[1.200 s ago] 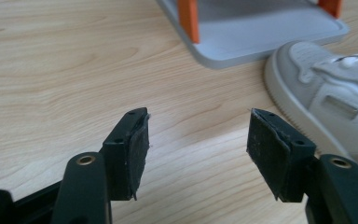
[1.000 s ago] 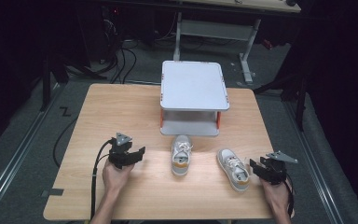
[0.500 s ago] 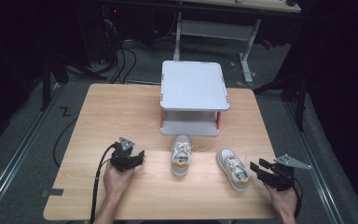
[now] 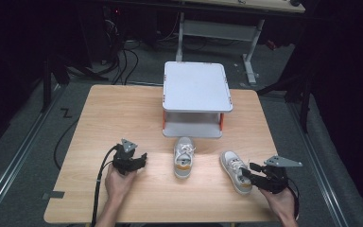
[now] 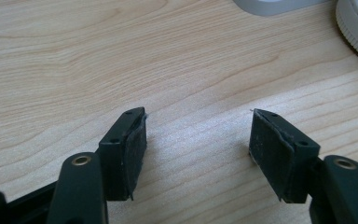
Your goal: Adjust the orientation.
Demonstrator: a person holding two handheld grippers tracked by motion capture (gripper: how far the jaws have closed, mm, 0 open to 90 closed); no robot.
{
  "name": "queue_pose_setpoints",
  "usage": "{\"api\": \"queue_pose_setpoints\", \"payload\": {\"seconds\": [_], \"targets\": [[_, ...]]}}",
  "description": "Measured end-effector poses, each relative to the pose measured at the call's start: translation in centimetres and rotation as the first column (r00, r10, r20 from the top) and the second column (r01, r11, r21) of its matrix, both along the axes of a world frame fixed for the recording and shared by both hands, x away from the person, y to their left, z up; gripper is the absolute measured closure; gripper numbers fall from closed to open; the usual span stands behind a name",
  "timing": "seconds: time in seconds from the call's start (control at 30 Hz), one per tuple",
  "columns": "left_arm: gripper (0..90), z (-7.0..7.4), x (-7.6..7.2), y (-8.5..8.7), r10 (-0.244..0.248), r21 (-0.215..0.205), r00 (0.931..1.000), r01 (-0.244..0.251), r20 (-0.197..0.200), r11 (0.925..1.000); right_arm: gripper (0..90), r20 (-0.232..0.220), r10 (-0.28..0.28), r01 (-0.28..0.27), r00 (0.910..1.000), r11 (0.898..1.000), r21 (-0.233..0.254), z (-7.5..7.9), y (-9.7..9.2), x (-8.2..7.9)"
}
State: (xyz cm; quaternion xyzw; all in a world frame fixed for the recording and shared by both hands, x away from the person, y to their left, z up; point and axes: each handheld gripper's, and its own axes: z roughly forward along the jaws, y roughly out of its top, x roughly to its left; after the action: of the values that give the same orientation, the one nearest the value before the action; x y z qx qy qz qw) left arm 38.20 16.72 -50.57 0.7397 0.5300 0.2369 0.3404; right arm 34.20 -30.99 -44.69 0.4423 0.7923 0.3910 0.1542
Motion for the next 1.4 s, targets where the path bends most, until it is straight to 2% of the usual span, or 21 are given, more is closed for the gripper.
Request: {"api": "queue_pose_setpoints", "payload": {"seconds": [0.07, 0.1, 0.13, 0.3, 0.43, 0.5, 0.63, 0.87, 1.4], "targets": [[36.8, 0.0, 0.0, 0.0, 0.000, 0.000, 1.0000, 0.000, 0.001, 1.0000, 54.4, -0.021, 0.007, -0.008, 0.9998, 0.999, -0.036, -0.4, 0.4, 0.4], [36.8, 0.0, 0.0, 0.0, 0.000, 0.000, 1.0000, 0.000, 0.001, 1.0000, 55.2, -0.034, 0.006, -0.009, 0.9994, 0.997, -0.078, -0.7, 0.7, 0.6], [36.7, 0.0, 0.0, 0.0, -0.001, 0.000, 1.0000, 0.001, 0.000, 1.0000, 55.5, -0.036, 0.010, -0.013, 0.9993, 0.995, -0.095, -0.9, 0.8, 0.7], [36.3, 0.0, -0.1, -0.1, -0.003, 0.005, 1.0000, 0.003, 0.000, 1.0000, 66.1, -0.042, -0.006, 0.003, 0.9991, 0.997, -0.082, -0.9, 0.4, 0.8], [36.2, 0.0, -0.1, 0.0, -0.003, 0.002, 1.0000, 0.003, 0.000, 1.0000, 73.6, -0.016, -0.019, 0.016, 0.9997, 0.991, -0.131, -0.5, 0.7, 0.7], [36.2, 0.0, -0.1, 0.0, -0.004, -0.001, 1.0000, 0.004, 0.000, 1.0000, 78.8, 0.007, -0.033, 0.034, 0.9994, 0.985, -0.169, -0.1, 0.8, 0.6], [36.2, 0.0, -0.1, 0.0, -0.003, -0.004, 1.0000, 0.003, -0.001, 1.0000, 80.0, -0.013, -0.050, 0.047, 0.9987, 0.988, -0.146, 0.1, 0.4, 0.9], [36.2, 0.0, -0.1, 0.1, -0.002, -0.009, 1.0000, 0.002, -0.002, 1.0000, 80.8, -0.008, -0.059, 0.057, 0.9982, 0.982, -0.179, 0.5, 0.9, 1.0], [36.2, 0.0, -0.1, 0.2, -0.004, -0.017, 1.0000, 0.004, -0.002, 0.9999, 81.0, 0.013, -0.060, 0.061, 0.9981, 0.982, -0.179, 2.2, 2.4, 1.9]]}}
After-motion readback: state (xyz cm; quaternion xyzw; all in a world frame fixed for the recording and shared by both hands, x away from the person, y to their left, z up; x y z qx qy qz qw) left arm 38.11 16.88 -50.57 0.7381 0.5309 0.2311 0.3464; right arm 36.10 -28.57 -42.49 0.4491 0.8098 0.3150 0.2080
